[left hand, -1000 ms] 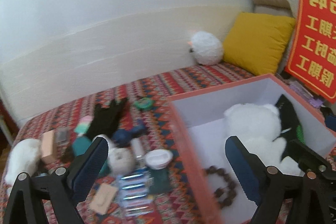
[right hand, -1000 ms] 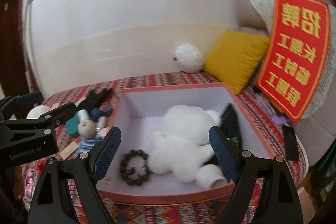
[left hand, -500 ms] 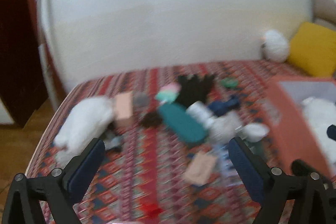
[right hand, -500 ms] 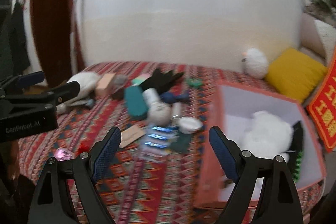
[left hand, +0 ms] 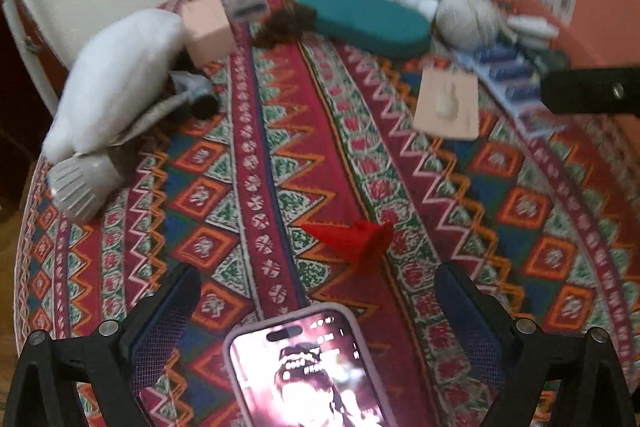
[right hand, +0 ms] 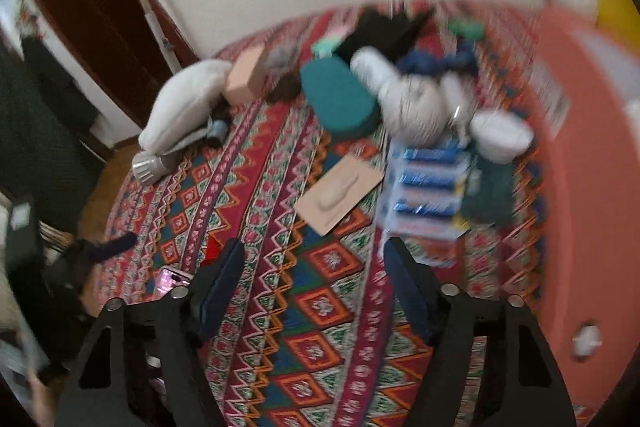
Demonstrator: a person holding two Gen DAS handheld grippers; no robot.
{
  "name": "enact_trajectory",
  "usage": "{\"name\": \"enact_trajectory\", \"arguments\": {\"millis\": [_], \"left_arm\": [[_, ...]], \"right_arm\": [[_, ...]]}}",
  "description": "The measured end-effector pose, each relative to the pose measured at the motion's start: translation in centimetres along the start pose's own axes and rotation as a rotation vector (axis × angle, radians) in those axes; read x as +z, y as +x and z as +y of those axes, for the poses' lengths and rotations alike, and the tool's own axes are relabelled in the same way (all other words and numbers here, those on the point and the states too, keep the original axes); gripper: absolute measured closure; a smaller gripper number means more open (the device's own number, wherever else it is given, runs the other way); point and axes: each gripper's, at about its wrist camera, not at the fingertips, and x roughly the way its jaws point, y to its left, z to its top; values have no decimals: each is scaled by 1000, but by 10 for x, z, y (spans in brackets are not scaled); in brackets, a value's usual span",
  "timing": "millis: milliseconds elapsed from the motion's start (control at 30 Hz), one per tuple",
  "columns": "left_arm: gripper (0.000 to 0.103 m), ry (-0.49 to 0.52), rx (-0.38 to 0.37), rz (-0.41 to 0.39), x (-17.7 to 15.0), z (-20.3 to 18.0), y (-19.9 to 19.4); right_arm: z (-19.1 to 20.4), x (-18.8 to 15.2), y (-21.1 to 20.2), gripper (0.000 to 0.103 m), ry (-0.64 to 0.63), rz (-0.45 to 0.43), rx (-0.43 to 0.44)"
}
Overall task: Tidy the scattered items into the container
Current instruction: 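Grasp the red cone with the left gripper while the right grasps the blister card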
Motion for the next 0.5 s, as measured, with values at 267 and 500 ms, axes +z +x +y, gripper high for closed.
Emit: {"name": "enact_trajectory", "arguments": {"millis": [267, 500], "left_arm": [[16, 85, -32, 67, 4, -15, 42], [26, 50, -149, 71, 0, 2, 54]], "right_arm": [[-43, 15, 71, 38, 283, 115, 151], [-26, 37, 91, 78, 213, 78, 151]]}}
